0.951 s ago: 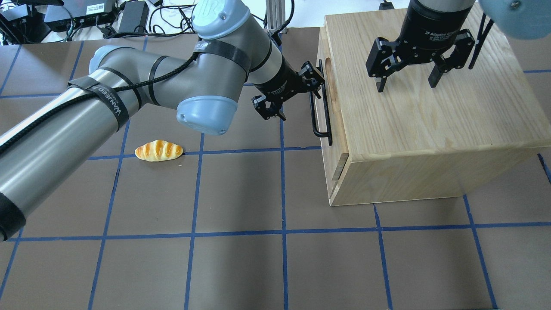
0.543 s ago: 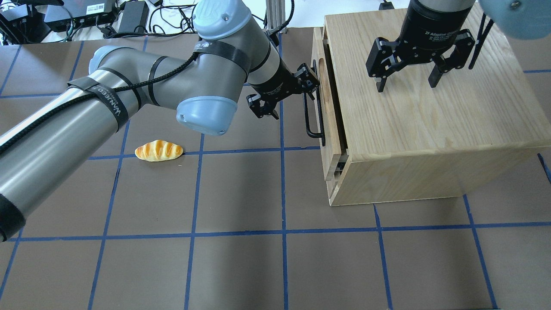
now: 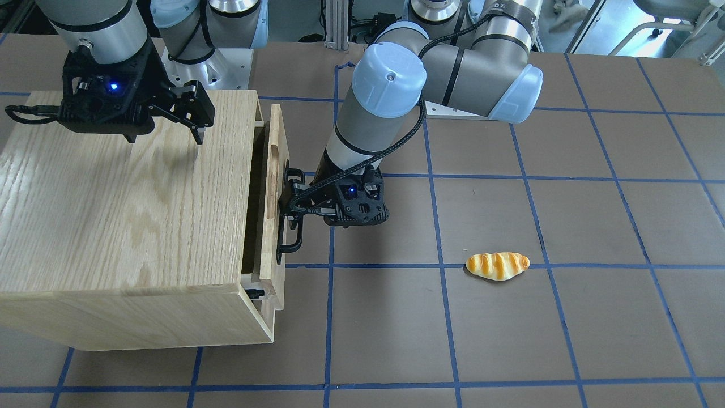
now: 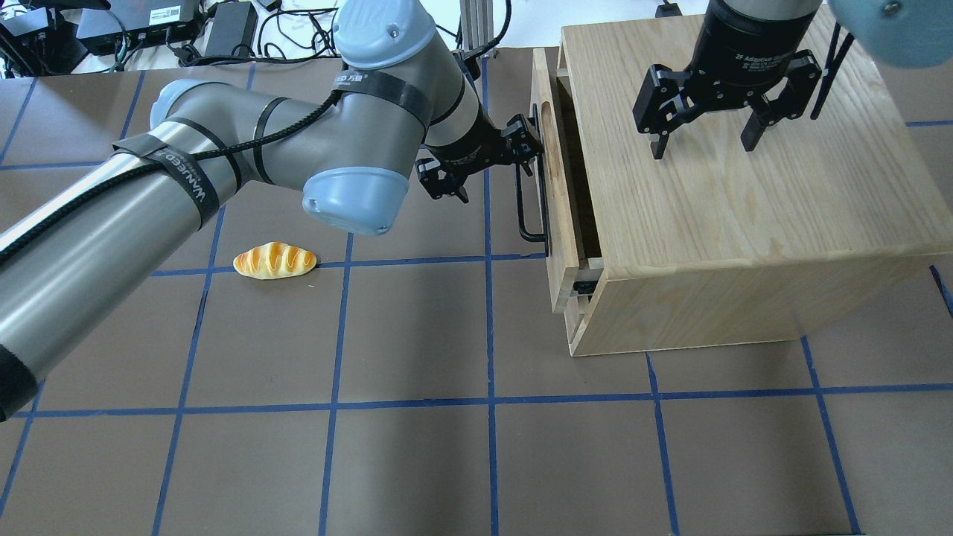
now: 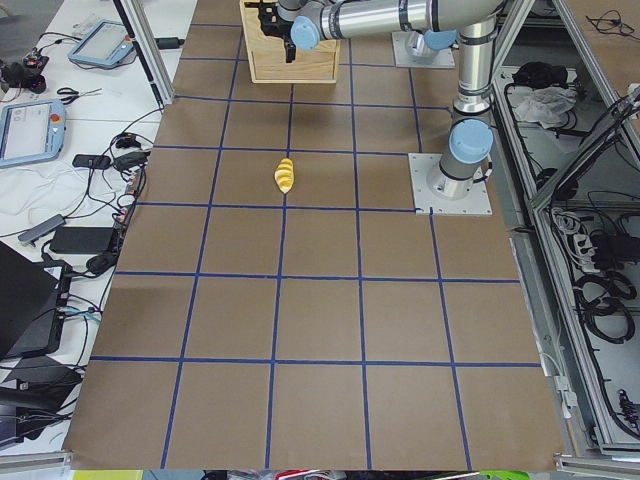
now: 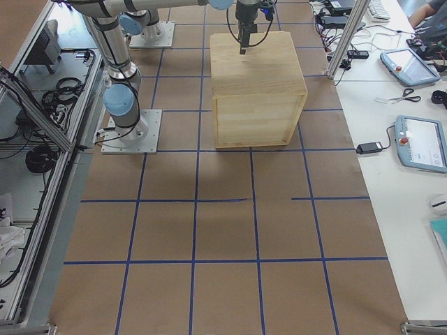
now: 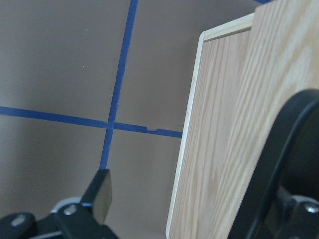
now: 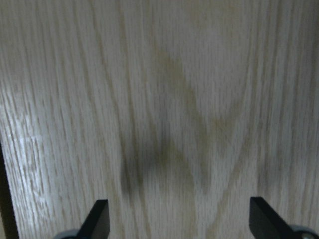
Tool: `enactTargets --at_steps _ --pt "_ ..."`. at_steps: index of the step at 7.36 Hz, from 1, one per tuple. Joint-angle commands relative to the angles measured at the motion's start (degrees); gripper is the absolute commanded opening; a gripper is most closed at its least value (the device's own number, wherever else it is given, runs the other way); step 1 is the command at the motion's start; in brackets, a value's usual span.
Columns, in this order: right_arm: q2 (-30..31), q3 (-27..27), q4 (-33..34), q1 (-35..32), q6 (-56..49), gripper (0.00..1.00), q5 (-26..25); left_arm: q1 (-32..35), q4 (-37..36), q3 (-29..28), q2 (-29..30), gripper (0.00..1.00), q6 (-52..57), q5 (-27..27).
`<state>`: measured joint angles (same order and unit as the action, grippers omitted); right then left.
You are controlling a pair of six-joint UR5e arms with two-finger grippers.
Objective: Open upper drawer
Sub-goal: 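Pull the handle with the left gripper, sliding the drawer outward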
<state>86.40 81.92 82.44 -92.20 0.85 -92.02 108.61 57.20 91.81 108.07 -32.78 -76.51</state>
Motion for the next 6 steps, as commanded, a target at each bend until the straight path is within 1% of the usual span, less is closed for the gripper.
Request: enactTargets --at_steps 1,3,5,6 --pt "0.0 0.1 0.0 0.0 0.0 1.00 0.0 -0.2 0.3 0.1 -0.6 1.00 2.1 -0.2" --pt "0.0 0.0 0.0 0.0 0.0 1.00 0.0 -0.9 0.9 0.1 -0.6 1.00 6.1 -3.9" --pt "0.0 0.1 0.0 0.0 0.0 1.00 0.0 -2.8 4.1 0.1 -1.4 1.00 10.3 -3.9" --pt "0.0 0.0 0.0 0.0 0.0 1.00 0.0 -3.0 4.1 0.1 -1.6 1.00 10.3 -4.0"
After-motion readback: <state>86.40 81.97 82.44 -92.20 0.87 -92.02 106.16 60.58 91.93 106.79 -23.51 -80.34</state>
